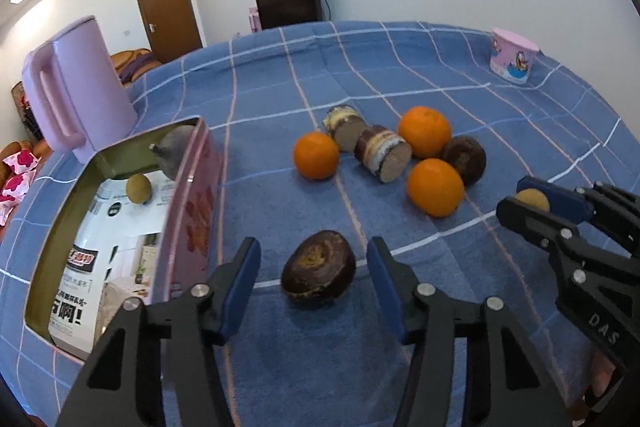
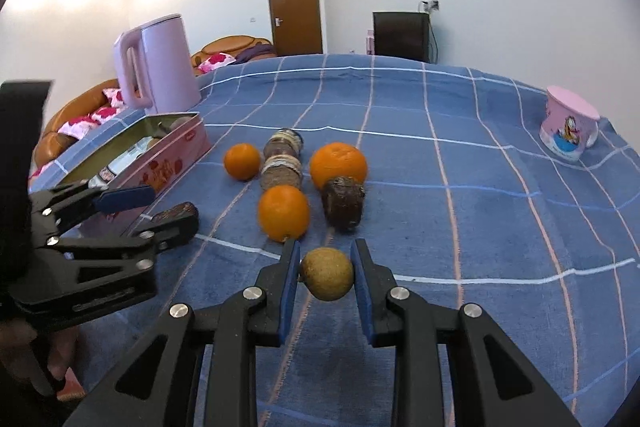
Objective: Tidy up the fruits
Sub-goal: 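Grasp the dark brown fruit with the left tool while the right tool grasps a yellow-brown fruit, then carry the dark brown fruit with the left tool while the right tool carries its fruit toward the tin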
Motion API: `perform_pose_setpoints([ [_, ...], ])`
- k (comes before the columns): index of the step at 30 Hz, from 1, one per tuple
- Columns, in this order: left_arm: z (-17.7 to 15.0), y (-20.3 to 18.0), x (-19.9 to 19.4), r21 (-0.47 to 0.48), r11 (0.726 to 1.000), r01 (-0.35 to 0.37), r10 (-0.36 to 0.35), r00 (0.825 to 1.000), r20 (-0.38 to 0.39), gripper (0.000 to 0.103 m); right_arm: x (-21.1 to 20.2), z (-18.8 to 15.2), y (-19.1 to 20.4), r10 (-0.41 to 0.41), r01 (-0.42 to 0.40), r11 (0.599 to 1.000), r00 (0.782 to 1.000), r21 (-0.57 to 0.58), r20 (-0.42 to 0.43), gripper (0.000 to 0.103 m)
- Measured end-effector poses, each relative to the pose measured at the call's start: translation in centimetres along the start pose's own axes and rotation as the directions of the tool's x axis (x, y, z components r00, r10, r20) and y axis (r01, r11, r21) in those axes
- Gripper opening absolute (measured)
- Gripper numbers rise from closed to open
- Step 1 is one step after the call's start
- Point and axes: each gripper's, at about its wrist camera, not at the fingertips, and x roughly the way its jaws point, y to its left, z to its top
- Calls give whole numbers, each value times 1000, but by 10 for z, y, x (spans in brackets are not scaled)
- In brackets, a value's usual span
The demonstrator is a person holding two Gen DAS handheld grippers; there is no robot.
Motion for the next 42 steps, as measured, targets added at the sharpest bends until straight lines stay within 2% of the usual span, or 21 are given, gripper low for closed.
perform_pose_setpoints([
  [2, 2, 1, 6, -11, 1000, 2, -3, 1000, -31, 44, 1, 0, -1, 8, -8, 1000, 1000, 6, -2, 28],
  [4, 2, 3, 10, -20, 1000, 16, -17, 999, -49, 40, 1, 0, -1, 11, -11, 1000, 1000, 4, -4, 28],
  [7, 1, 3, 8, -29, 999, 18, -19, 999, -42, 39, 1, 0, -1, 13, -13, 1000, 1000, -2, -1, 28],
  [13, -2, 2, -6, -18, 1000, 8, -7, 999, 40, 39, -3, -2, 2, 8, -7, 1000, 1000, -18, 27, 28],
  [18, -1, 2, -12, -13, 1000, -3, 4, 997, 77, 39, -7, -3, 4, 9, -7, 999, 999, -36, 53, 28],
  [42, -7, 5, -35, -31, 999, -33, 39, 972, 231, 39, -22, -7, 11, 14, -2, 997, 988, -75, 155, 28],
])
